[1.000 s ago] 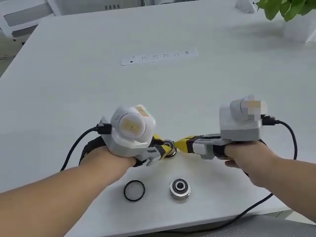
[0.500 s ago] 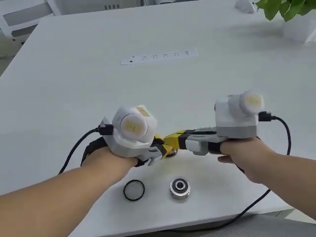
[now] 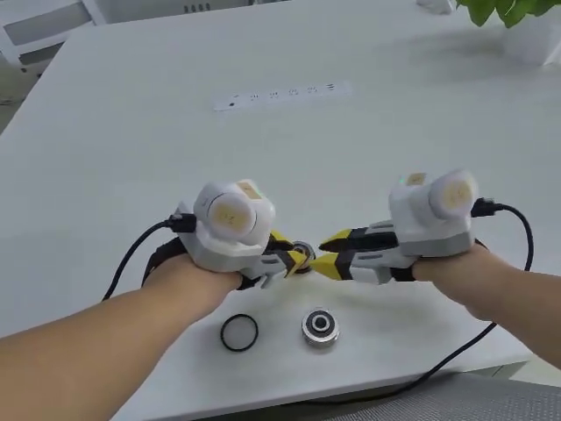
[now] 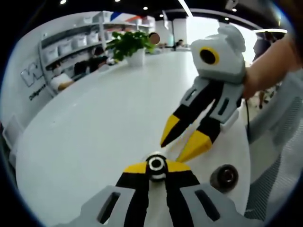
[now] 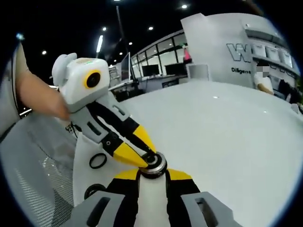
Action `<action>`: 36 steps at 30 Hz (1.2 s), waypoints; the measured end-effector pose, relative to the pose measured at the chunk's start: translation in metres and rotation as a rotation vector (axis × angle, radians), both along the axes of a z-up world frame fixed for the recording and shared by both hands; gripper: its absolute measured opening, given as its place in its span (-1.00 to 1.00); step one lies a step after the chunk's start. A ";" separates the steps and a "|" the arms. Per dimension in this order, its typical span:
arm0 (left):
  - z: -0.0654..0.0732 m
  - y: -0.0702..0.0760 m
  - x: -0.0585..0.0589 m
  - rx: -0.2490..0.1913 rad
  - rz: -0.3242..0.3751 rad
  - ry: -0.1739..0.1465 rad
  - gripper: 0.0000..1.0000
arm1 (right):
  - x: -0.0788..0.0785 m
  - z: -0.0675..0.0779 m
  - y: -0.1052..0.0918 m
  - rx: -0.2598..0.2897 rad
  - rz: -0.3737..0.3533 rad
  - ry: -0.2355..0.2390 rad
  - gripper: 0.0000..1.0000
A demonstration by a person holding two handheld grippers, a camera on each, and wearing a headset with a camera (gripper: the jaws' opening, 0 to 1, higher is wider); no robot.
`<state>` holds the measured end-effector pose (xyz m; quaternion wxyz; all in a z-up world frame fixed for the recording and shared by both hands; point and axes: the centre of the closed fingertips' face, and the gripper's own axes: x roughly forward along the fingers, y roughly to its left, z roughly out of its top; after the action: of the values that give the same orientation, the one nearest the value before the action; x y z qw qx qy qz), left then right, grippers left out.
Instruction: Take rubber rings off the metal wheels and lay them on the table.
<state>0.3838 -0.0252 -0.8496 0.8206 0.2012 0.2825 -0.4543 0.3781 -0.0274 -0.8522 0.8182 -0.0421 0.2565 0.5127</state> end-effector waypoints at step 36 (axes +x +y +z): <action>0.000 0.000 0.000 -0.006 0.006 0.002 -0.76 | 0.000 -0.014 -0.007 -0.095 0.061 -0.007 -0.98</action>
<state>0.3843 -0.0256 -0.8496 0.8221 0.1974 0.2826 -0.4531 0.3780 -0.0339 -0.8659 0.8002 -0.0904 0.2761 0.5247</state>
